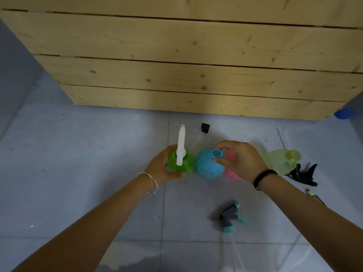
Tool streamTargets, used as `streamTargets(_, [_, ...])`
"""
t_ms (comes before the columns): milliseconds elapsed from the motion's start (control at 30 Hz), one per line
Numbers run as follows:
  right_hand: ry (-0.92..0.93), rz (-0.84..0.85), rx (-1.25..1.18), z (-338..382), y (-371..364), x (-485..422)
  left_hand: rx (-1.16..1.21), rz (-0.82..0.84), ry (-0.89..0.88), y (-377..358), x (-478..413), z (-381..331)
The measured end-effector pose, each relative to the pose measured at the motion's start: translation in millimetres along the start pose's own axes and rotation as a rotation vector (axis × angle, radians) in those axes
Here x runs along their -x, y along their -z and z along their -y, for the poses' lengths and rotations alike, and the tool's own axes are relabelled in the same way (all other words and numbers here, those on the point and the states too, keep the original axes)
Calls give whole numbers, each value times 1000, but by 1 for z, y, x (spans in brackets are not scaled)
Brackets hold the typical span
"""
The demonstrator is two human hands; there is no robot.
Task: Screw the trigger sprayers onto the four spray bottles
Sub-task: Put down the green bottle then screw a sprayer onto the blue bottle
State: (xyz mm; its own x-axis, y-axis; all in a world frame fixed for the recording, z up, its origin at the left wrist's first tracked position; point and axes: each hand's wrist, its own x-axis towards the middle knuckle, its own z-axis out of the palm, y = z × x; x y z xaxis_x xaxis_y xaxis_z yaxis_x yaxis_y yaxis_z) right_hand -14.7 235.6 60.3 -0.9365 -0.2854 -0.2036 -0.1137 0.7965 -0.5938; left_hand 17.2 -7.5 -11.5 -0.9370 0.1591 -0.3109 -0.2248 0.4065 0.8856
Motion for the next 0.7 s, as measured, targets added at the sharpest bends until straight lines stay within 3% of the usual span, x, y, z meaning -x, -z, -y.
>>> streamTargets(167, [49, 6, 15, 3, 3, 2, -12, 68, -21, 5, 8, -18])
streamTargets(267, [97, 2, 31, 10, 19, 3, -36, 15, -62, 12, 20, -43])
streamTargets(400, [127, -71, -100, 33, 57, 9, -224, -150, -280, 18, 32, -88])
streamTargets(500, [143, -66, -256, 50, 85, 22, -263, -123, -452, 6, 32, -124])
streamTargets(700, [178, -101, -314, 60, 116, 50, -64, 37, -355, -32, 27, -145])
